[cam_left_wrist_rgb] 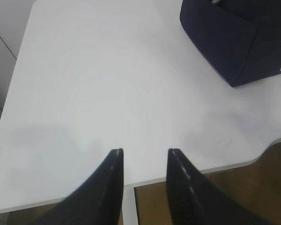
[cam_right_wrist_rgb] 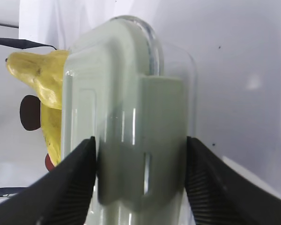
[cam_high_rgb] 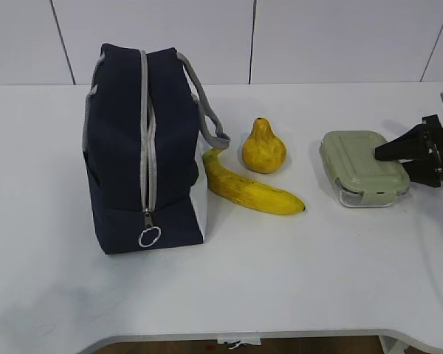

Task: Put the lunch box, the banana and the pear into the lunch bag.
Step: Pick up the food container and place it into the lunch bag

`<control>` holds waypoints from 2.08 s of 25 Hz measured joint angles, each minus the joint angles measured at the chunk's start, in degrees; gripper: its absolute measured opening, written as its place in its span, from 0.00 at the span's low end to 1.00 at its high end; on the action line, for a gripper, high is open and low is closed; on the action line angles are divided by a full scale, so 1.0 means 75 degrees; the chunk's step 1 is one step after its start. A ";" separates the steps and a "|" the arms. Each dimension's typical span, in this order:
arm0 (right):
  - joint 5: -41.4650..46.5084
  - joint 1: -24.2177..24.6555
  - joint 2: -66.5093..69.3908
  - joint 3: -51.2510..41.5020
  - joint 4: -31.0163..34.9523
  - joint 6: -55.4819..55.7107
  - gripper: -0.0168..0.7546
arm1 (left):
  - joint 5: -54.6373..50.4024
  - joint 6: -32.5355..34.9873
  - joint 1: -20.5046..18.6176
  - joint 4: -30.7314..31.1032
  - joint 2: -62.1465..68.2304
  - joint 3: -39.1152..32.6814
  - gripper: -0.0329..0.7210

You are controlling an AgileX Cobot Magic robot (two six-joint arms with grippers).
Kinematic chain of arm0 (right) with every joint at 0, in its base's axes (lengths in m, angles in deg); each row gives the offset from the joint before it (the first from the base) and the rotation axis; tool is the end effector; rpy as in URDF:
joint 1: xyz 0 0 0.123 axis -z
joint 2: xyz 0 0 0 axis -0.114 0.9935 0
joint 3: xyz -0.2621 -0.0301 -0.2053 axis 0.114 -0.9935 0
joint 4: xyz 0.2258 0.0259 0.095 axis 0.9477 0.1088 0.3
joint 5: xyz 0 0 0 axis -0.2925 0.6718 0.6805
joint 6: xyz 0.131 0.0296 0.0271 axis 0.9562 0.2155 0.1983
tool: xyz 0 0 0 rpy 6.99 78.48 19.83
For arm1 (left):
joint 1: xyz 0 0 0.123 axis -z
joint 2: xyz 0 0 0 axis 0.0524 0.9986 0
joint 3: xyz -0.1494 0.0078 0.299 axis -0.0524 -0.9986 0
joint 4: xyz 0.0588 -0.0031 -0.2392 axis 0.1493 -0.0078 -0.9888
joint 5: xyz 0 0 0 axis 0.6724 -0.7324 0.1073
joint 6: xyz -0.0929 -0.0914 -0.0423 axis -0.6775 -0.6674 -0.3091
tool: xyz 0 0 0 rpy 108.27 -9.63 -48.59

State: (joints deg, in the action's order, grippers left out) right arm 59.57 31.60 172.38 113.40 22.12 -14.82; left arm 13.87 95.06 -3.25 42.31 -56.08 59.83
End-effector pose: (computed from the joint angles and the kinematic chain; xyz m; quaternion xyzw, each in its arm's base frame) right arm 0.4475 -0.0795 0.1455 0.0534 0.8679 0.4490 0.2056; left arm -0.0231 -0.0078 0.2558 0.0660 0.8610 0.0083 0.5043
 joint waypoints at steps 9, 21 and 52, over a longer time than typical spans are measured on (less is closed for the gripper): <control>0.0006 0.0000 0.0000 0.0000 0.0016 0.0081 0.55 | 0.0000 0.0000 0.0000 0.0000 0.0000 0.0000 0.37; 0.0059 0.0000 0.0009 0.0004 -0.0107 0.0432 0.50 | 0.0000 0.0000 0.0000 0.0000 0.0000 0.0000 0.37; -0.0146 -0.0059 -0.2003 -0.0025 -0.1085 0.2833 0.50 | 0.0000 0.0000 0.0000 -0.0204 0.0630 0.0000 0.37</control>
State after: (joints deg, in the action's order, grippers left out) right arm 58.48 31.15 157.36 113.21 13.99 6.42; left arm 13.87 95.06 -3.25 40.79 -51.35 59.83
